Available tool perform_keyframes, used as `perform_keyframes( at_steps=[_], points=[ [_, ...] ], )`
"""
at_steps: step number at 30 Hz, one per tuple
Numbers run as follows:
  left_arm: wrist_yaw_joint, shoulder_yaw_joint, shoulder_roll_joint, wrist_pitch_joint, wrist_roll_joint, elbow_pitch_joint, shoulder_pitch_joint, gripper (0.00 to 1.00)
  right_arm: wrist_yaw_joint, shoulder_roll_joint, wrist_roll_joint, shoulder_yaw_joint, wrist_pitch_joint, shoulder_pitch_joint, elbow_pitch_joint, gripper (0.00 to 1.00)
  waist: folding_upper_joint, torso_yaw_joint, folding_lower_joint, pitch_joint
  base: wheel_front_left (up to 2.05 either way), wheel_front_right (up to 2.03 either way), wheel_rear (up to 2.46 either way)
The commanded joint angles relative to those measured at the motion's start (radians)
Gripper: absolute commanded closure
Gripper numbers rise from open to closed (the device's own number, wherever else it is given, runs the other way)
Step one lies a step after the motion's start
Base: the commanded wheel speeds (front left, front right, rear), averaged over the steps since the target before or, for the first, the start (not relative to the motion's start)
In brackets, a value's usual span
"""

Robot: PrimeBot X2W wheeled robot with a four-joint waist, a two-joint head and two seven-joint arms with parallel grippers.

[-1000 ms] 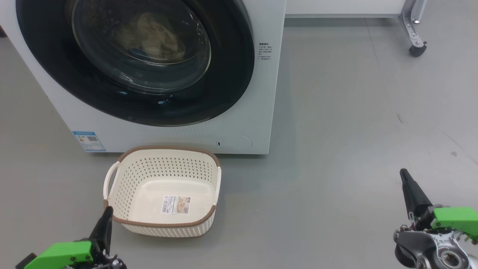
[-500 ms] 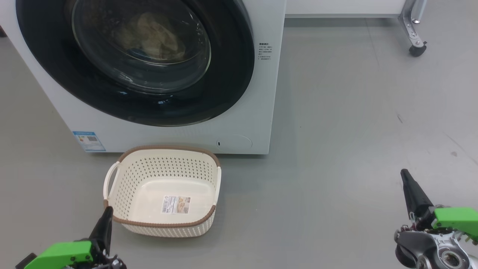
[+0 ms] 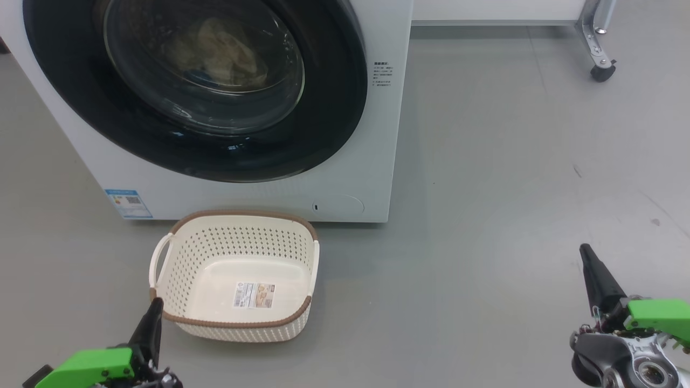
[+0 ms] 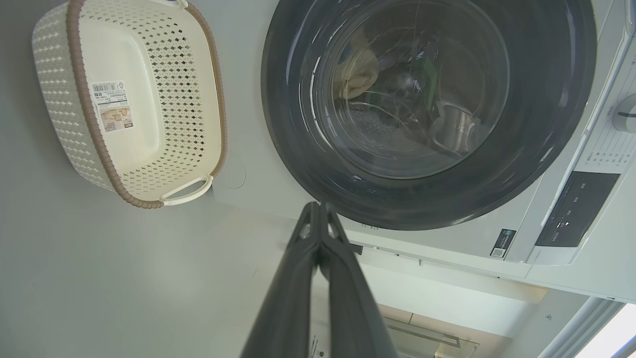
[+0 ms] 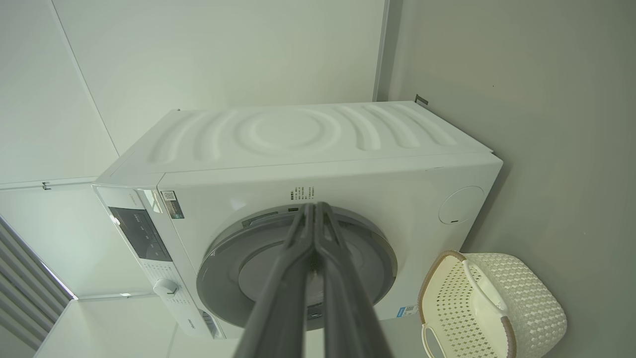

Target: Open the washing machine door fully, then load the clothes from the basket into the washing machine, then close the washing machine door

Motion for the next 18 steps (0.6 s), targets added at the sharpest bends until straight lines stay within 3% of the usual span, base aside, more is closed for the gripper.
perform_keyframes(
  at_steps=[1, 18],
  points=[
    [-0.007, 0.035, 0.010, 0.004, -0.005, -0.029, -0.048, 1.00, -0.003, -0.011, -0.006, 0.016, 0.011, -0.055, -0.031, 1.00, -0.0001, 0.000, 0.0000, 0.000, 0.00, 0.00, 0.00],
    [-0.007, 0.035, 0.010, 0.004, -0.005, -0.029, -0.048, 1.00, -0.003, -0.009, -0.009, 0.012, 0.014, -0.055, -0.031, 1.00, -0.0001, 0.000, 0.0000, 0.000, 0.00, 0.00, 0.00]
  ],
)
